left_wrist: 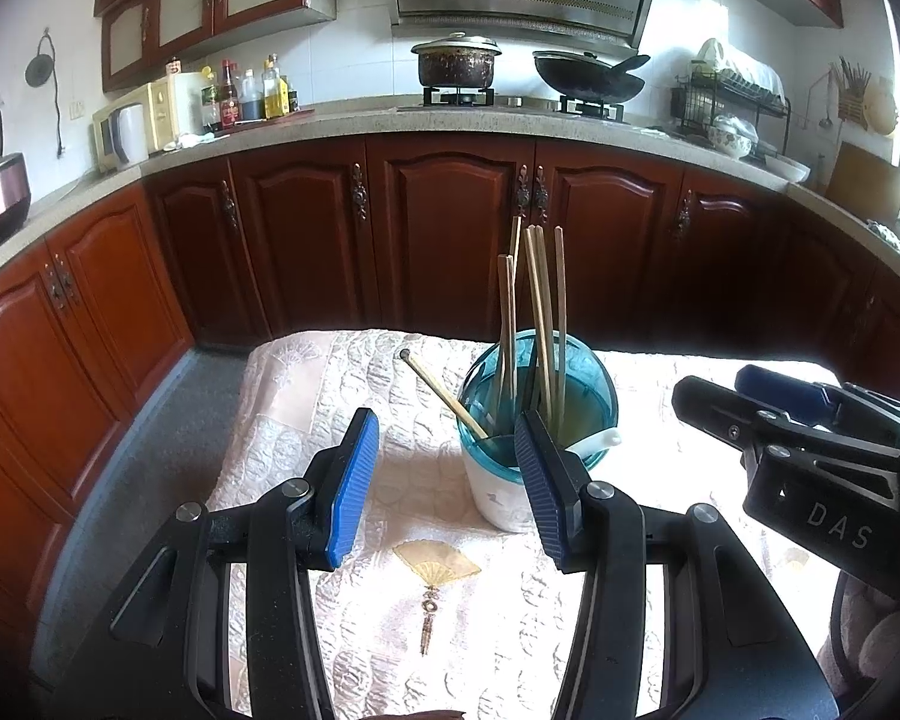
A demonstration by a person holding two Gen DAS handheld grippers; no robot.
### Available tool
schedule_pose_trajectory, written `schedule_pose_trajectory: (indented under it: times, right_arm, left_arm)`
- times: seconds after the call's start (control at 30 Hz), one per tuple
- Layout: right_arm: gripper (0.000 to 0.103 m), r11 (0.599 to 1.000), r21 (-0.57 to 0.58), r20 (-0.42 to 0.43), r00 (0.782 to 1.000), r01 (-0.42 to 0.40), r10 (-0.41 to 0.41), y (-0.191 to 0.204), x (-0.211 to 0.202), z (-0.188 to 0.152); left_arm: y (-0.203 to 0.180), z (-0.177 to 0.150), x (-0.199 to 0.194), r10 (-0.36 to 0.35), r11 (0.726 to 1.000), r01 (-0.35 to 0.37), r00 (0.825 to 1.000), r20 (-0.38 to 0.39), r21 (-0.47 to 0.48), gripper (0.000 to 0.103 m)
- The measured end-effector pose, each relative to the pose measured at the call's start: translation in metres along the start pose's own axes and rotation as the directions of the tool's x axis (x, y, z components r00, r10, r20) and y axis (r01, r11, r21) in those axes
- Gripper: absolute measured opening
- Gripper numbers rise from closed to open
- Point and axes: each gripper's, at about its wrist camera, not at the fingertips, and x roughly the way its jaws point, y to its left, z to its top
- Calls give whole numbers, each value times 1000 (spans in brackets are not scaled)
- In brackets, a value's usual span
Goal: Organize utensils
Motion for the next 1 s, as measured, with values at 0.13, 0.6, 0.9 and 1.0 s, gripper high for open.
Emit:
schedule_pose_trajectory:
  times: [0.13,0.6,0.9,1.0]
  right_arm:
    - [51,1000,1,-1,1000,-3,3,0,1,0]
    - [51,1000,-10,-16,1000,-1,1,1,3,-1]
    - [52,1000,-11,-18,1000,-2,2,1,3,0]
    - [52,1000,-11,-18,1000,-2,2,1,3,0]
  left_arm:
    - [0,0,0,0,1000,0,1000,-1,1,47]
    - [0,-1,1,2,1000,-2,1000,2,8,47]
    - [-1,-2,1,2,1000,-2,1000,0,9,47]
    - [-1,-2,1,1,1000,-1,1000,0,8,47]
